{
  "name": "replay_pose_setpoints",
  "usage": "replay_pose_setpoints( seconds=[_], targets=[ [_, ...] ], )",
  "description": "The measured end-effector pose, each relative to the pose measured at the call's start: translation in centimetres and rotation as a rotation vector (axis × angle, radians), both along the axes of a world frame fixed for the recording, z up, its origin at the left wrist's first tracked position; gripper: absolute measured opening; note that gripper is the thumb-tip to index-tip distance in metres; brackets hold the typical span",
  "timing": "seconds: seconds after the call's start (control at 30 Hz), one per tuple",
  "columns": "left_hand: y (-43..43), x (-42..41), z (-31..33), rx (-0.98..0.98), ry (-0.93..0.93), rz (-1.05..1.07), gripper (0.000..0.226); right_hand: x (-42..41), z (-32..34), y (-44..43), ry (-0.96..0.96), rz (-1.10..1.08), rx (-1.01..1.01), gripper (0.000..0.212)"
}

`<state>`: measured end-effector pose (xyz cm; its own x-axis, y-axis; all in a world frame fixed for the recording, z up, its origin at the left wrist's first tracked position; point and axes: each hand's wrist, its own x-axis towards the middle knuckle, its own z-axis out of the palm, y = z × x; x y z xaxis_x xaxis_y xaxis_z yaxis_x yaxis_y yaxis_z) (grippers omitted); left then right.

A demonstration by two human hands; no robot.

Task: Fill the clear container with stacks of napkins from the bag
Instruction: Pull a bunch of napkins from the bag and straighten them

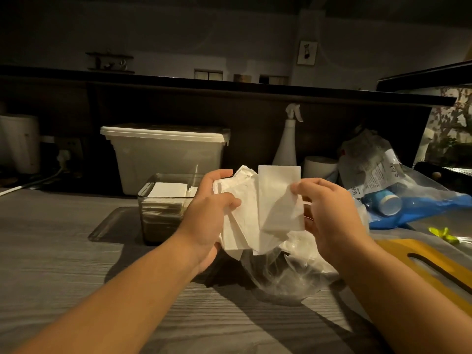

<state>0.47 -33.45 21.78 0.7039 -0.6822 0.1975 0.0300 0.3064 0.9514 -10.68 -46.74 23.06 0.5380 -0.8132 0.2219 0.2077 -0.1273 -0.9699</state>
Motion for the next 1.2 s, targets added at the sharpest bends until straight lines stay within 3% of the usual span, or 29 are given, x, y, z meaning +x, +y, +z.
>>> replay_pose_setpoints(
  seconds=[0.23,0.37,0.5,0.67,0.87,1.0,1.2],
  targets=[
    [0.0,0.1,-0.3,0.016,-0.081,0.008,0.062,-0.1,0.3,-0.1,-0.14,0.064,0.053,0.003],
    [0.0,0.3,-0.1,-0.019,-0.052,0.022,0.049,0.1,-0.3,0.9,-0.041,0.219,-0.248,0.008],
    [0.0,0.2,0.0,-0.049,-0.042,0.036,0.03,0.7,-1.6,1.5,0.118,0.116,-0.551,0.007],
    [0.2,0.1,0.1,-0.101,0.025,-0.054,0.031,0.8,-2.1,1.4,0.129,0.008,-0.608,0.009],
    [-0.4,0.1,-1.0,-0.052,-0.184,0.003,0.061,0.7,-2.0,1.5,0.154,-0.05,-0.649,0.01],
    [-0.4,0.3,-1.2,-0.046,-0.374,0.078,0.067,0.8,-1.8,1.6,0.249,-0.033,-0.654,0.025],
    [-0.3,0.0,-1.2,-0.029,-0.571,0.121,0.072,0.8,-1.8,2.0,0.214,0.032,-0.643,0.042]
  ],
)
